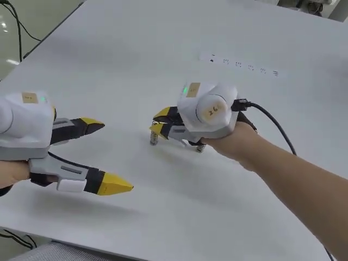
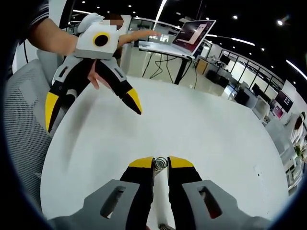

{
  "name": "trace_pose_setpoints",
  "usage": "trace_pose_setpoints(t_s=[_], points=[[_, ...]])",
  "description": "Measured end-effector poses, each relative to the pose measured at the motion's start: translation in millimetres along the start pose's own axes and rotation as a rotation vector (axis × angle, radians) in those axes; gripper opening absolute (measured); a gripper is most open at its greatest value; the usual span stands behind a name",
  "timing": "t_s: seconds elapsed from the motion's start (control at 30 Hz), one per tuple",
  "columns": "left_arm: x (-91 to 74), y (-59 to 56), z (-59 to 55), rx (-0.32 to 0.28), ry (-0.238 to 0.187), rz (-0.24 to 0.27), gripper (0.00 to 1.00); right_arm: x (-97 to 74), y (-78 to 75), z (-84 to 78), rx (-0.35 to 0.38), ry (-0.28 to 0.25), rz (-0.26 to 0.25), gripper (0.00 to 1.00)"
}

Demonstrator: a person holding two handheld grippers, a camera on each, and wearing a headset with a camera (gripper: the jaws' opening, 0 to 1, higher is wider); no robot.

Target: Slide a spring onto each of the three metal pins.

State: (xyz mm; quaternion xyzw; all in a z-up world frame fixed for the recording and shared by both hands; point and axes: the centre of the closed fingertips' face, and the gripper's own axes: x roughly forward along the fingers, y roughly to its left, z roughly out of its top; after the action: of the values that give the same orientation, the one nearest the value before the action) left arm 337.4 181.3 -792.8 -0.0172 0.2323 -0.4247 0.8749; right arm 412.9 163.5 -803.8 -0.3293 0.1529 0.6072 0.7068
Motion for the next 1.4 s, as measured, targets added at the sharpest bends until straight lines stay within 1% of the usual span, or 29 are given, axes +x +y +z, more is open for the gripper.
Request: trace_pose_setpoints(t_s=[0.17, 0.4, 0.63, 0.77, 0.87, 0.9, 1.0, 1.17, 1.3, 1.4], points=[[0.5, -0.8, -0.4, -0.002, 0.001, -0.005, 0.96, -0.7, 0.2, 0.7, -0.024, 0.007, -0.007, 0.08], [-0.3, -0.8, -0.4, -0.003, 0.000, -0.004, 0.96, -2.2, 1.8, 3.1, -0.034, -0.007, -0.017, 0.08], [-0.6, -1.7, -1.9, -0.004, 0.001, -0.004, 0.96, -0.5, 6.4, -4.2, -0.039, 0.003, -0.019, 0.08], [-0.4, -2.5, -2.0, -0.005, 0.000, -0.003, 0.96, 2.8, 8.7, -9.1, -0.054, 0.021, -0.005, 0.08], [-0.3, -2.8, -1.9, -0.004, 0.000, -0.003, 0.96, 4.1, 8.3, -10.5, -0.050, 0.025, -0.001, 0.08], [-0.3, -2.8, -1.7, -0.004, -0.001, -0.003, 0.96, 4.3, 7.9, -9.3, -0.046, 0.017, -0.002, 0.08], [-0.3, -2.1, -1.4, -0.005, -0.004, -0.001, 0.96, 4.5, 7.4, -9.6, -0.042, 0.016, -0.003, 0.08], [0.5, -2.2, -1.4, -0.005, -0.004, -0.001, 0.96, 4.0, 7.0, -10.6, -0.018, 0.010, -0.005, 0.08], [2.0, -2.7, -0.8, -0.003, -0.004, -0.003, 0.96, 3.8, 6.5, -10.6, -0.010, 0.019, -0.004, 0.09], [3.2, -3.1, 1.1, -0.003, -0.007, -0.004, 0.96, 3.3, 5.6, -9.8, -0.010, 0.022, -0.009, 0.13]])
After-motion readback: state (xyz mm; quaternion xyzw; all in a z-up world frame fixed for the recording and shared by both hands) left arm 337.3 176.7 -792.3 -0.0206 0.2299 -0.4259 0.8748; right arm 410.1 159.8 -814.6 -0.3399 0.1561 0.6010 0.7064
